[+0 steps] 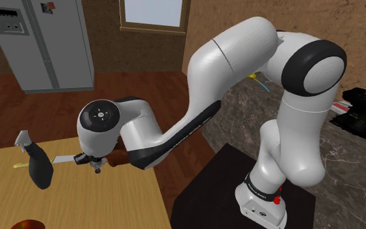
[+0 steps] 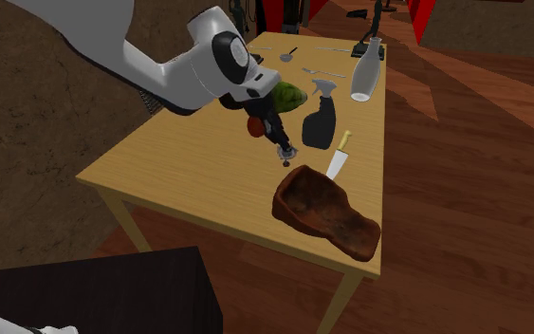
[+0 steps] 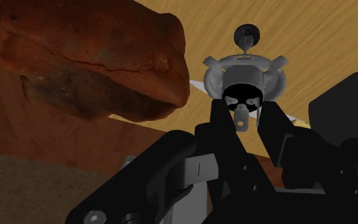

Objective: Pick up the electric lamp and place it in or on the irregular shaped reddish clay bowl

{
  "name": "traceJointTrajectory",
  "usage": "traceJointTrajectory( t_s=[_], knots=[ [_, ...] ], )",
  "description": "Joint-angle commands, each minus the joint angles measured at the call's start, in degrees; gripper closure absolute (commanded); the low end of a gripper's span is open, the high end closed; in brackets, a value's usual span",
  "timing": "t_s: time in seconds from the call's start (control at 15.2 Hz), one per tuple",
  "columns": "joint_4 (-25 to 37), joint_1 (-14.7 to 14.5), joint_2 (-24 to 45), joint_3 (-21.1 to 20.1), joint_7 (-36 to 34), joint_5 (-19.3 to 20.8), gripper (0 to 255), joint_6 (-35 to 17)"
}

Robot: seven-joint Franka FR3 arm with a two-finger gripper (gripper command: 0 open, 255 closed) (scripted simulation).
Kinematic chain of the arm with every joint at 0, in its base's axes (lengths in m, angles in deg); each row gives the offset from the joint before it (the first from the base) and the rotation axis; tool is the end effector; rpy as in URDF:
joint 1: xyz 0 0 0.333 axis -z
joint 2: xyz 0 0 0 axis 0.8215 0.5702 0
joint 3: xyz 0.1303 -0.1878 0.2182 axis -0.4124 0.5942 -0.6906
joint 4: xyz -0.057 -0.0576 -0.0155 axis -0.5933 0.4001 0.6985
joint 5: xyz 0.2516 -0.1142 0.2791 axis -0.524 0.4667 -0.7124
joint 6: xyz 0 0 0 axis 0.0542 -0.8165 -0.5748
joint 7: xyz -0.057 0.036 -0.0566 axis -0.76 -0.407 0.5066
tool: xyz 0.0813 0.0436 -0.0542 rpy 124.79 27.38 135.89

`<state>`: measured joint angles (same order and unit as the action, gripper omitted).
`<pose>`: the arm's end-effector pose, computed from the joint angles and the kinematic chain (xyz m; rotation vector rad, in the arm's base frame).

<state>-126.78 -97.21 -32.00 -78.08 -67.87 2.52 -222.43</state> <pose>0.4278 0.4290 0.3369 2.9659 -0.1829 0.7959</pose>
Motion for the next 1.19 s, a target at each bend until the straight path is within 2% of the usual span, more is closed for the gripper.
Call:
traceJointTrajectory(
  t_s=[0.0, 0.4, 1.12],
  knots=[
    [0.0, 0.1, -1.1, -0.3, 1.1, -0.9, 255, 0.9],
    [1.0, 0.3, -3.5, -0.9, 4.1, -3.5, 255, 3.7],
    [-14.1, 8.9, -11.9, 5.9, 12.5, -1.1, 255, -9.3]
  ],
)
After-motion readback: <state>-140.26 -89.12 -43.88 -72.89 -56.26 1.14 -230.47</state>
